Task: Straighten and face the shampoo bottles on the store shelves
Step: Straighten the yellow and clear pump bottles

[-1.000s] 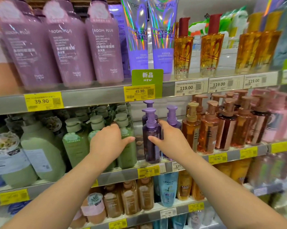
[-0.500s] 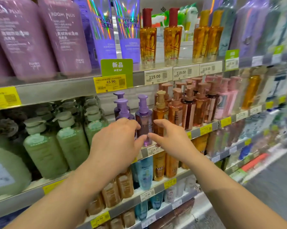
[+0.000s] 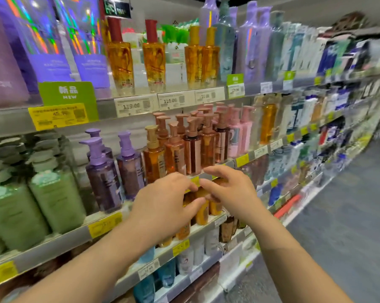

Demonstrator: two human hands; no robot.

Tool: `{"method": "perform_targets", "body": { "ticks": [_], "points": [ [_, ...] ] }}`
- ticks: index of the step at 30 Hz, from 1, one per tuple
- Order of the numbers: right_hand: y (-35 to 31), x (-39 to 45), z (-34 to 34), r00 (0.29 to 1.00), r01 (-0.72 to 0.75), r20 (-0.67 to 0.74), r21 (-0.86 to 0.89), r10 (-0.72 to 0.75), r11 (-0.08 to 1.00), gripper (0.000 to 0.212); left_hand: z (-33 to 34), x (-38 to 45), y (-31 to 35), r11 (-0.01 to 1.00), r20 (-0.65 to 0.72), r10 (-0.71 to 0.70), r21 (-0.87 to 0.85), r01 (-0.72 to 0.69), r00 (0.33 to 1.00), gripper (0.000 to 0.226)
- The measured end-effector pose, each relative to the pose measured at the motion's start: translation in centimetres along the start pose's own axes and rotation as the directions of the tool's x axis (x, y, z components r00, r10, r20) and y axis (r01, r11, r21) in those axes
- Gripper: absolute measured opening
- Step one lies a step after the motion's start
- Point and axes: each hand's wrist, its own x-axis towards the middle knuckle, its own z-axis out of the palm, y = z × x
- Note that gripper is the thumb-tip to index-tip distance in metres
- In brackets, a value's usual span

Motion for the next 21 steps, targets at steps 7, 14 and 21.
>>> {"method": "perform_targets", "body": {
  "ticks": [7,14,21],
  "points": [
    [6.3,2.8,-10.1,0.999,-0.044,0.008,0.132,0.043,0.99,0.025,3.0,6.6,7.6,0.999,-0.086,-0.031,0.033,0.034,0.996,0.036],
    [12.9,5.6,-20.5,0.998,-0.056,0.038,0.123,0.052,0.991,0.023,7.4,13.3,15.8,0.999,-0.128,-0.038,-0.03,0.035,0.991,0.032],
    [18.4,7.2,-26.8,0.991,-0.128,0.059,0.137,0.121,0.982,0.027,11.9,18.7,20.8,0.997,-0.096,-0.047,-0.064,0.041,0.994,0.032]
  ]
}}
